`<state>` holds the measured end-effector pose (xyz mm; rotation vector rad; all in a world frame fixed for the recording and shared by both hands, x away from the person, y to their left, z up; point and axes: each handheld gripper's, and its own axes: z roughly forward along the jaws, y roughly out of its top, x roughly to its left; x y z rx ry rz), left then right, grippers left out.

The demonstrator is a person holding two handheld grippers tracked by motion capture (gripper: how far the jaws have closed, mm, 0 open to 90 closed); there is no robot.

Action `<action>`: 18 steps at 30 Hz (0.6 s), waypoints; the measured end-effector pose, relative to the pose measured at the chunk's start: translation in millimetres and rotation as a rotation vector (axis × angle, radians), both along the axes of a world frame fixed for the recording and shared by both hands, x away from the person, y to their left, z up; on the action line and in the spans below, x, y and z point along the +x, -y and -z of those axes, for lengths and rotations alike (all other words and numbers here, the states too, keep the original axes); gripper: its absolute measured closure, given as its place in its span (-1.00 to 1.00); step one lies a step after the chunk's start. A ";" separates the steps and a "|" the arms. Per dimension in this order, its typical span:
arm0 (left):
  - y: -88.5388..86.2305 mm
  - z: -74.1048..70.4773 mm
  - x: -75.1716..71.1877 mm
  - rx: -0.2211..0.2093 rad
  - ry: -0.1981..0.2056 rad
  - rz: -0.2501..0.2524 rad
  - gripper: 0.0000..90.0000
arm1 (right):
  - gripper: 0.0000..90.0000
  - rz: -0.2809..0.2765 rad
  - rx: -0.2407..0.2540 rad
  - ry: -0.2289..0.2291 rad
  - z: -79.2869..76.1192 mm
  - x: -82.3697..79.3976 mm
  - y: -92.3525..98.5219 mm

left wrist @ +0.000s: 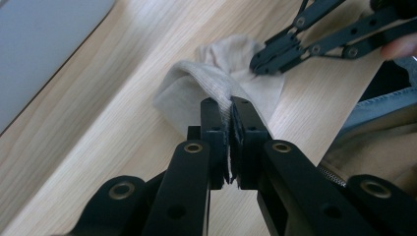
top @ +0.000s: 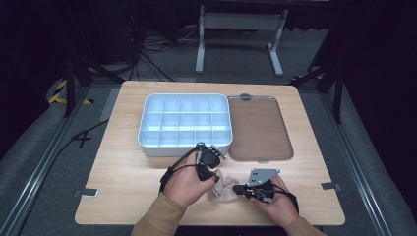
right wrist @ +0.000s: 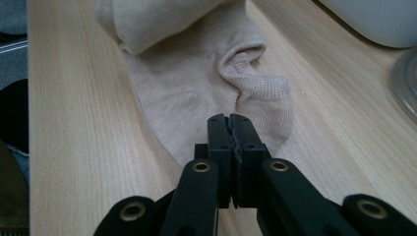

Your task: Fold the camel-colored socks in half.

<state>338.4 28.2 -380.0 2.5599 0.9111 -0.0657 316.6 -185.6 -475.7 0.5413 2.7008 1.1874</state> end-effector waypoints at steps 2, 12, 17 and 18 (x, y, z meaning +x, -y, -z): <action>4.8 1.5 0.6 0.000 0.000 0.024 0.90 | 0.98 -0.001 0.000 0.004 0.1 -2.8 -1.6; 25.4 9.2 -2.8 0.019 0.003 0.082 0.90 | 0.98 0.000 0.020 0.004 2.2 -7.2 -2.7; 32.1 14.9 -3.9 0.034 0.017 0.085 0.90 | 0.97 -0.003 0.037 -0.005 3.4 -5.8 -0.7; 32.5 16.7 -3.4 0.040 0.017 0.080 0.90 | 0.97 -0.003 0.036 -0.003 3.3 -6.2 -0.8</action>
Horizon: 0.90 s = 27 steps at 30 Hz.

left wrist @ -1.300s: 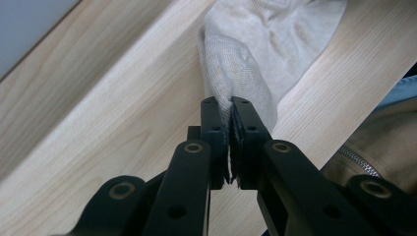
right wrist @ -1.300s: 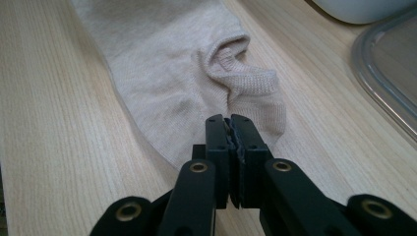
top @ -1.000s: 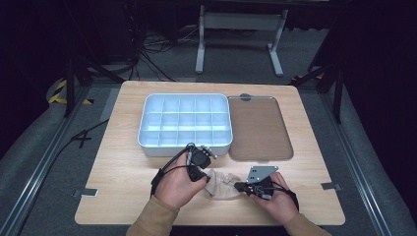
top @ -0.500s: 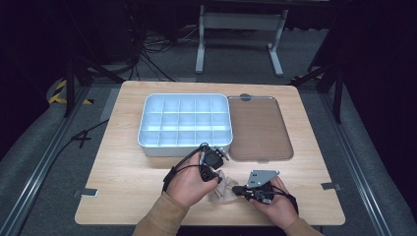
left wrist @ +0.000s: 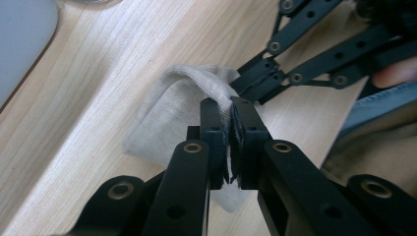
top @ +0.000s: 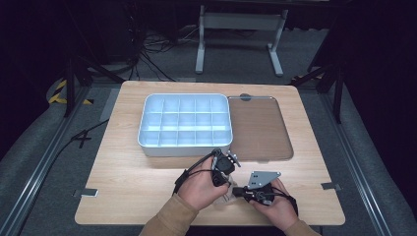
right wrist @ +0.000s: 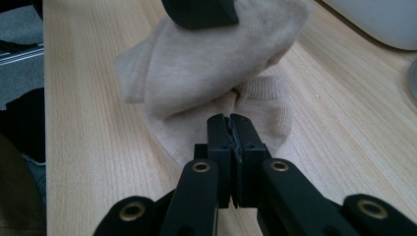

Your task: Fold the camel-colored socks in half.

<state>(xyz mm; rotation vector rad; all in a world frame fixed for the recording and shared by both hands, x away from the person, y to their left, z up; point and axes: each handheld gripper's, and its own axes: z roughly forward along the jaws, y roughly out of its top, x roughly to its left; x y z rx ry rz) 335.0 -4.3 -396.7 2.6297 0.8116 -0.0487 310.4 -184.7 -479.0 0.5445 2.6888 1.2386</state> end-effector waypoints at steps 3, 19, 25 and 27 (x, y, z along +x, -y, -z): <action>1.0 4.2 1.3 0.009 -0.001 -0.002 0.90 | 0.97 0.001 0.001 0.000 0.1 -0.2 0.1; 3.6 15.4 3.9 0.003 -0.009 0.000 0.89 | 0.87 0.007 0.014 -0.024 -0.3 0.4 2.1; 3.7 13.0 2.7 -0.008 -0.011 0.012 0.79 | 0.69 0.034 0.006 -0.038 -7.2 -1.6 7.1; 3.0 9.8 1.2 -0.020 0.006 0.027 0.71 | 0.69 0.045 0.009 -0.027 -11.7 -2.4 10.2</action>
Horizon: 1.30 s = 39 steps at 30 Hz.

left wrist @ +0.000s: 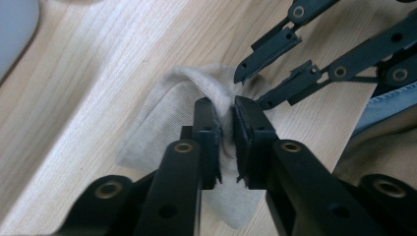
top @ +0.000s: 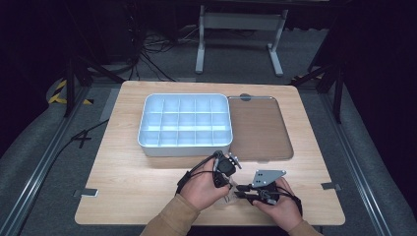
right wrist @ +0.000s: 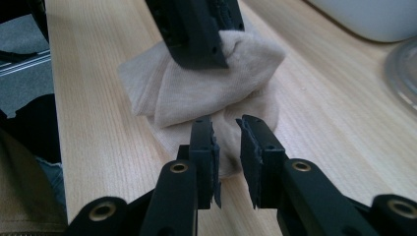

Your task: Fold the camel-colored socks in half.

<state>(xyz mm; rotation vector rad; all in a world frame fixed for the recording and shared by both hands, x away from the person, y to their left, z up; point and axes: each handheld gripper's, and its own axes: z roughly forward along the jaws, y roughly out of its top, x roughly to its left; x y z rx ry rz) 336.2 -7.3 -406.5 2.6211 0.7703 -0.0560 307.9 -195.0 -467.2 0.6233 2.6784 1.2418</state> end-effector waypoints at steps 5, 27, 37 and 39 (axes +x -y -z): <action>-5.4 -8.4 -2.8 -0.029 0.020 -0.010 0.55 | 0.66 0.010 0.013 0.014 -9.5 -1.0 4.8; -49.1 -23.0 -14.4 -0.031 0.060 -0.127 0.70 | 0.75 -0.051 0.099 0.039 -42.2 2.4 -12.1; -60.4 -17.8 -19.0 0.004 0.055 -0.151 0.79 | 0.88 -0.091 0.021 0.039 -32.1 10.1 -32.8; -58.9 -17.4 -19.0 0.004 0.055 -0.148 0.79 | 0.87 -0.086 0.014 0.033 -31.4 10.1 -31.4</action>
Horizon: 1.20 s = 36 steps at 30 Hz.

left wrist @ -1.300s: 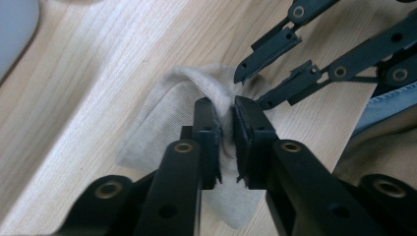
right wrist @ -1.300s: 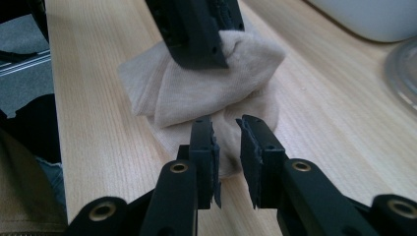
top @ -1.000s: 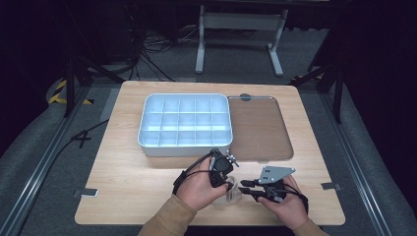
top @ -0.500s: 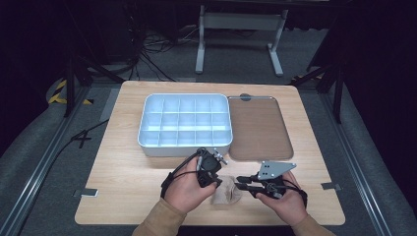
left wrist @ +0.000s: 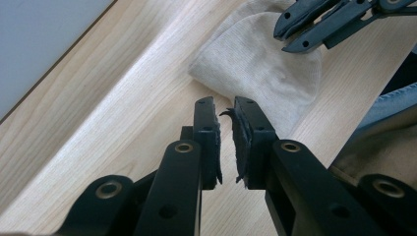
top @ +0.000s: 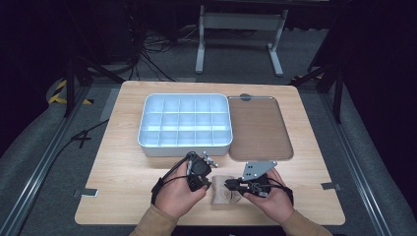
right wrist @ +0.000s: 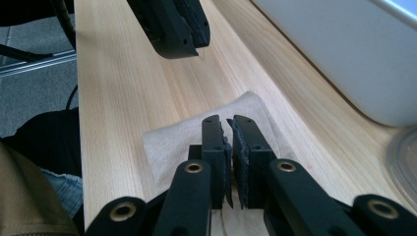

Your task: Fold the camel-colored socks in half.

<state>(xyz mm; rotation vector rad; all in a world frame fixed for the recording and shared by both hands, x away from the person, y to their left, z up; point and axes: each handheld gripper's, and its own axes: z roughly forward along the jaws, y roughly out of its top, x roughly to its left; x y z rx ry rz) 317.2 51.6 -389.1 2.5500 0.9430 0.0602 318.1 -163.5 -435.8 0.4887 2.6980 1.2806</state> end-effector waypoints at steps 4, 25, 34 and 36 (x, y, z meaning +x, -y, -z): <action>4.5 -0.1 2.5 -0.002 0.001 0.021 0.78 | 0.87 0.017 -0.009 -0.006 2.0 -1.2 4.5; 42.7 25.1 14.7 0.085 -0.053 0.114 0.81 | 0.77 0.088 -0.020 -0.054 16.1 -9.5 26.8; 43.1 36.8 17.4 0.132 -0.099 0.104 0.80 | 0.74 0.084 -0.104 -0.051 29.6 -8.0 22.1; 43.4 37.9 17.7 0.132 -0.105 0.103 0.80 | 0.74 0.079 -0.112 -0.046 29.1 -7.6 22.0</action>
